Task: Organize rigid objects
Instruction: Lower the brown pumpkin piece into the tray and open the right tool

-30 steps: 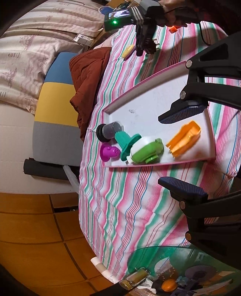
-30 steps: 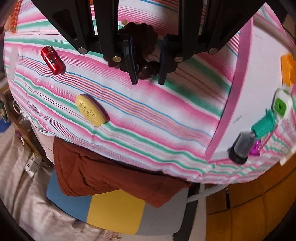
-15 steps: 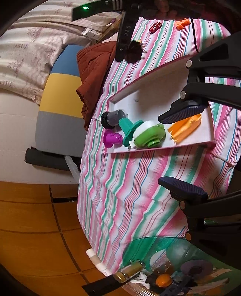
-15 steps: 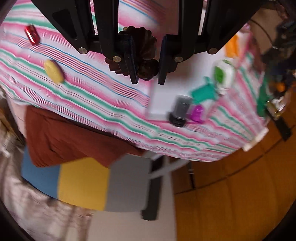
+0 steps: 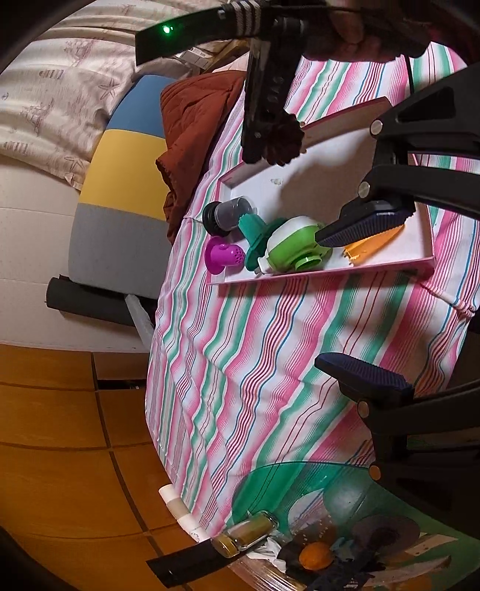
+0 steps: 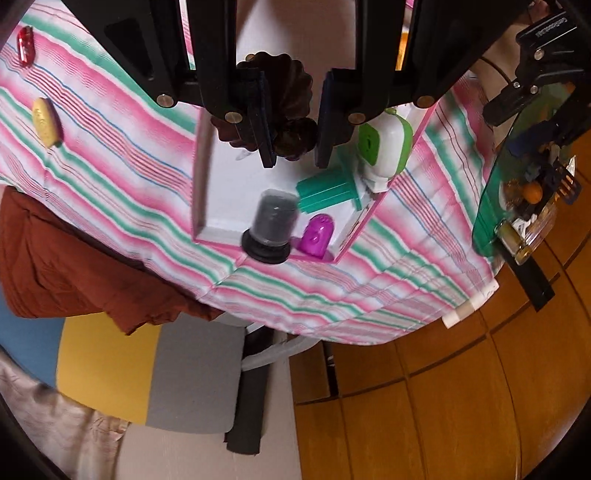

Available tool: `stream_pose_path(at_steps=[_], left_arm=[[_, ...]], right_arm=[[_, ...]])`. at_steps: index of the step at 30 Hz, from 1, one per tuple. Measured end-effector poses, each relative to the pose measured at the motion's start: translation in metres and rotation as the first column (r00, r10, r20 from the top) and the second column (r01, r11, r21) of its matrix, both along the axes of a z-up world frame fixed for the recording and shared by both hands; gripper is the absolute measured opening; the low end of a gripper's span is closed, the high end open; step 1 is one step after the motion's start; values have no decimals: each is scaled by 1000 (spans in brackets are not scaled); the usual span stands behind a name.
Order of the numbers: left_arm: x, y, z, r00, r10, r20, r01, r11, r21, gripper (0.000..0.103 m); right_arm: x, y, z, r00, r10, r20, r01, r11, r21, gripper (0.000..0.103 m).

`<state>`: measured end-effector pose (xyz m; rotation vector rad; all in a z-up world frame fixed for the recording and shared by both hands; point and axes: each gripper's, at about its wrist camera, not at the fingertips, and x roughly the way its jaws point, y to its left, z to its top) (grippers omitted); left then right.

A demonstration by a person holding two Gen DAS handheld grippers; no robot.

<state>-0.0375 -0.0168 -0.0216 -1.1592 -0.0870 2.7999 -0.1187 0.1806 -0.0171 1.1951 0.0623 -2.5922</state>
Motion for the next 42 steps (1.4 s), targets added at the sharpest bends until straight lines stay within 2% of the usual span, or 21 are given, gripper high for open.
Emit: stream_pose_path(at_steps=[4,12,20,24,26,27,31,35,37,42], left_arm=[[-1,-1,-2,1000,2,6,-2,1000,0,60],[-3,-1,-5,1000,4,15,-4,1000,-6,60],[-4,-2,-8,1000,6,26,-6,1000,-7,60],[-4,-1,-9,1000,8,25,-7,1000,-11,60],[-3,-1,-9,1000,6,25,-5,1000,-16,60],[-3,-1,-9,1000,5,26,-5,1000,-17,60],[-3,0,-9,1000,5,29,-4,1000,-18,60],[-3,0,-8,1000,8,24,-8,1000,-19,60],[-3,0,-9,1000,9,24,-9,1000,-18,60],[-3,0,-10,1000,12,29,-11,1000,-23,60]], right_arm=[[-5,-7,-9,1000,3,18,-3,1000,4,21],[-33,-8,-32,998,-51,47,47,995,89,21],[-54,-20,-41,998,-52,45,47,992,115,22],[-58,-21,-42,997,-58,54,53,994,98,22],[-57,-19,-40,997,-61,54,57,996,72,29],[-56,-19,-39,997,-63,51,60,996,65,37],[-53,-21,-35,997,-58,49,56,998,38,48],[-47,-21,-28,998,-54,35,54,998,14,52],[-44,-19,-24,998,-52,32,52,999,-4,57],[-31,-7,-9,997,-73,4,73,996,-41,60]])
